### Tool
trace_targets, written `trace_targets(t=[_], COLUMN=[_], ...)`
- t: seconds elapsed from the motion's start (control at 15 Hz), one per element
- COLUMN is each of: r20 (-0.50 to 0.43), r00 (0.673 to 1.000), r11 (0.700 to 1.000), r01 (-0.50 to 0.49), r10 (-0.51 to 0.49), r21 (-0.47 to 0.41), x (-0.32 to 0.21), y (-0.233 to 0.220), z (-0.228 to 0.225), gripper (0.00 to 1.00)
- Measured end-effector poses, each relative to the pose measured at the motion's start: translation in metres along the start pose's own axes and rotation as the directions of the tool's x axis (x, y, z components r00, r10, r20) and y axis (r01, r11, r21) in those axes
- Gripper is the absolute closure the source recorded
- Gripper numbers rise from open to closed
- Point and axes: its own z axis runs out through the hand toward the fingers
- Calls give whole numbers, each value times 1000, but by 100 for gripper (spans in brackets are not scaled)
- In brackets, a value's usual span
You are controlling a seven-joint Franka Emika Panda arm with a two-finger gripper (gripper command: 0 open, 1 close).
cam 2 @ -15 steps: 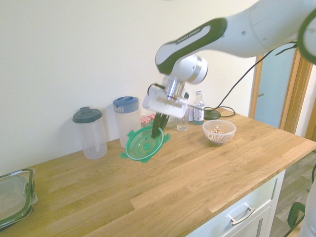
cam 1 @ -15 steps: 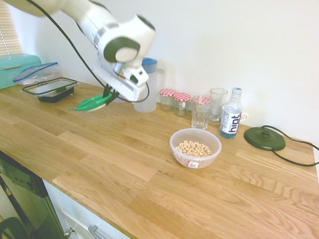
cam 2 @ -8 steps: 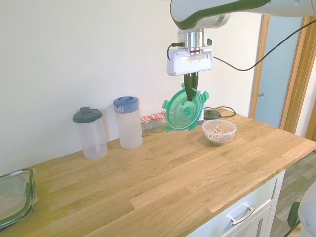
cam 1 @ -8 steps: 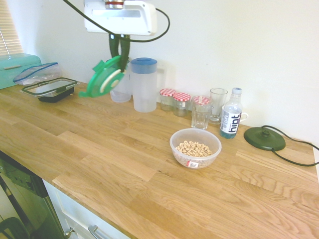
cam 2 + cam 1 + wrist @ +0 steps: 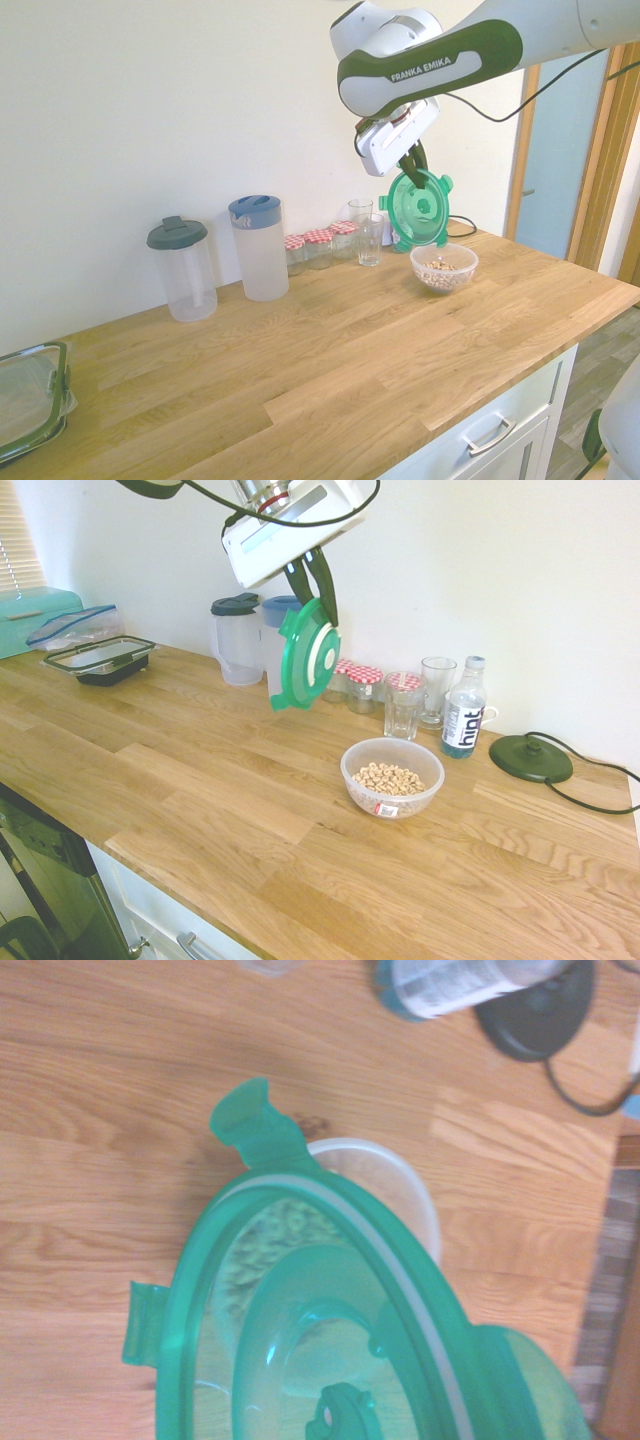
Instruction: Cover the lid of food container
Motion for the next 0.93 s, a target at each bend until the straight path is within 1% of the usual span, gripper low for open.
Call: trace_targets(t=[0.13,0.33,0.47,0.53,0.73,0.8,0.87,0.93], r20=[-77,-182,-240,-265,-321,-330,-335,-343], r00=[997,982,969,963,946,944,942,939], r11=[994,963,926,902,812,791,785,792], r01=[-32,-95,-143,-164,-217,-222,-220,-212], r10=[24,49,59,58,39,28,17,3], r21=[-100,-254,-350,-400,-542,-570,-579,-573], x=[5,13,3,-5,-24,-28,-30,-32], y=[-4,-8,-16,-22,-36,-40,-45,-52], z=[14,30,43,53,83,91,97,102], gripper=[100,100,100,100,100,100,100,100])
